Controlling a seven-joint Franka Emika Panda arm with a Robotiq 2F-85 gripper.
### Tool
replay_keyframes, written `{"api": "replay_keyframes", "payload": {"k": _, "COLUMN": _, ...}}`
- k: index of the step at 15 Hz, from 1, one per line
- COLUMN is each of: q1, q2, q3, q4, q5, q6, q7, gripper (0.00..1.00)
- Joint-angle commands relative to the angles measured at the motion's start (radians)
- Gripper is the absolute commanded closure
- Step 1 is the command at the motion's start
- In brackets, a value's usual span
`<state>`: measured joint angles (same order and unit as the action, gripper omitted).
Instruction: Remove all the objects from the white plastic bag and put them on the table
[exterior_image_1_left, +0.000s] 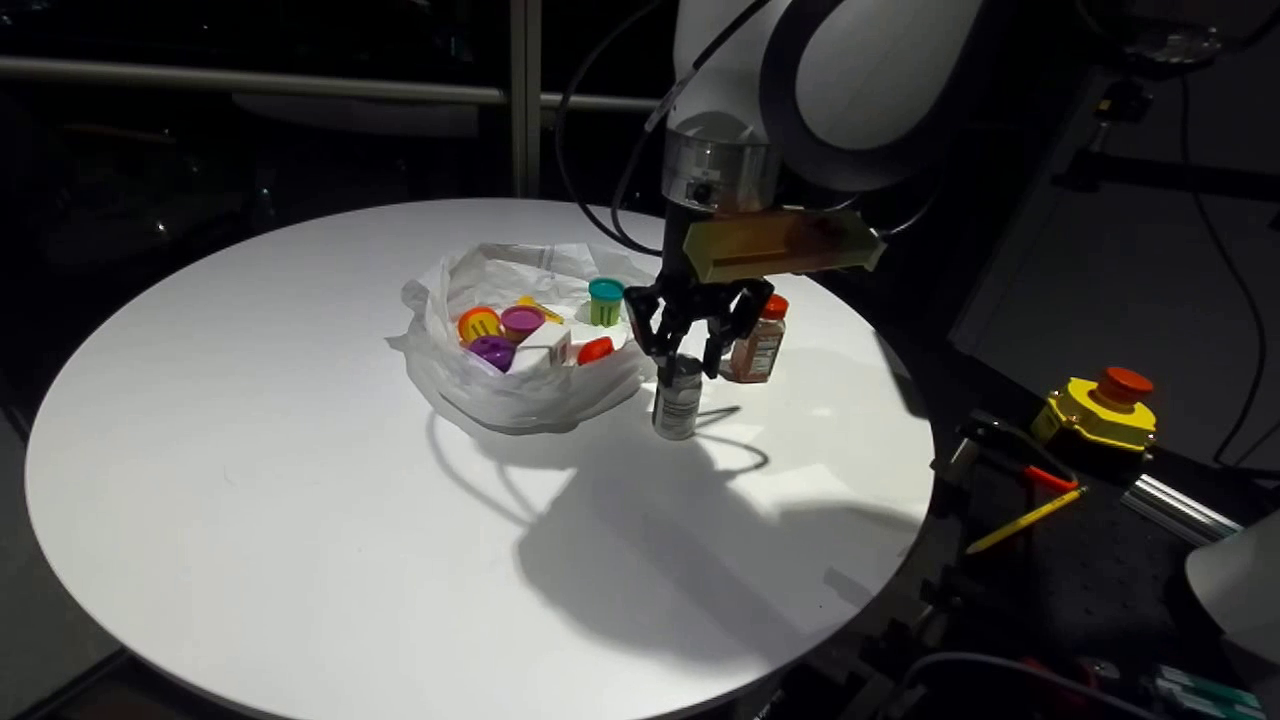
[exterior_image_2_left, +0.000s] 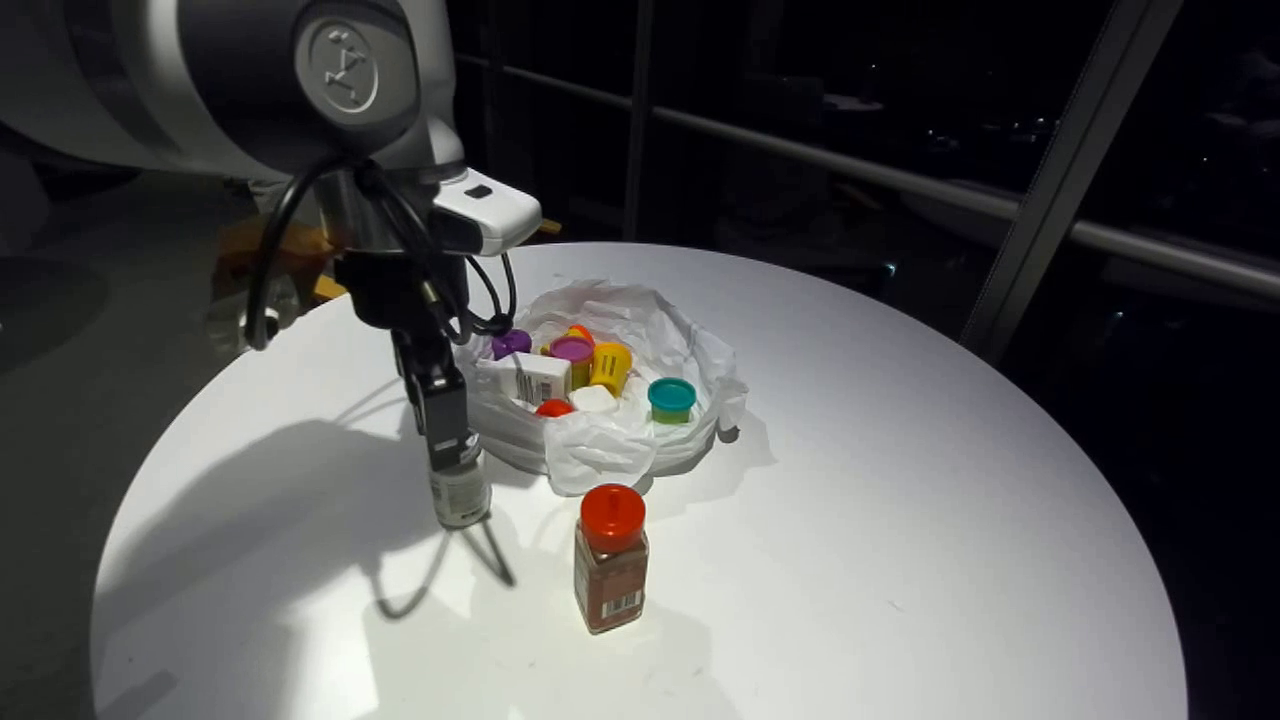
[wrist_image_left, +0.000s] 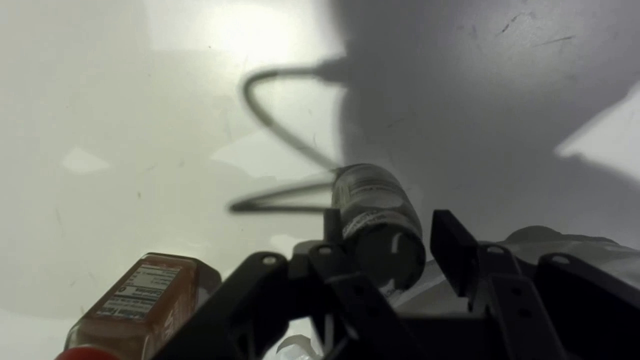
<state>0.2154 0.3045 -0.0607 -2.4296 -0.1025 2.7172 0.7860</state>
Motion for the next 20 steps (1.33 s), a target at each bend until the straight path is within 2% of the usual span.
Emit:
{"api": "replay_keyframes", "payload": {"k": 1, "q1": 0.009, "q2": -0.046, "q3": -0.023, "q4": -0.006, "q5": -0.025, "q6": 0.011, "q7": 0.005, "gripper": 0.17}}
{"api": "replay_keyframes", "payload": {"k": 3, "q1": 0.004, "q2": -0.050, "q3": -0.041, "q4": 0.035, "q5": -0.045, "q6": -0.038, "q7": 0.006, "gripper": 0.02}}
{"api": "replay_keyframes", "payload": {"k": 4, "q1": -0.010, "q2": -0.039, "q3": -0.045, "q4": 0.068, "q5": -0.039, "q6": -0.058, "q7": -0.004, "gripper": 0.00}}
{"api": "replay_keyframes", "payload": {"k": 7, "q1": -0.034, "q2": 0.033, "q3": -0.070, "q4": 0.187, "q5": -0.039, "q6": -0.109, "q7": -0.010, "gripper": 0.00}}
{"api": "replay_keyframes", "payload": {"k": 13, "q1": -0.103, "q2": 0.207, "q3": -0.075, "q4": 0.423, "q5": 0.021, "q6": -0.184, "q7": -0.033, "gripper": 0.00}}
{"api": "replay_keyframes", "payload": {"k": 20, "q1": -0.153, "q2": 0.364, "q3": -0.056, "q4": 0.653, "q5": 0.150, "q6": -0.256, "q7": -0.031, "gripper": 0.00}}
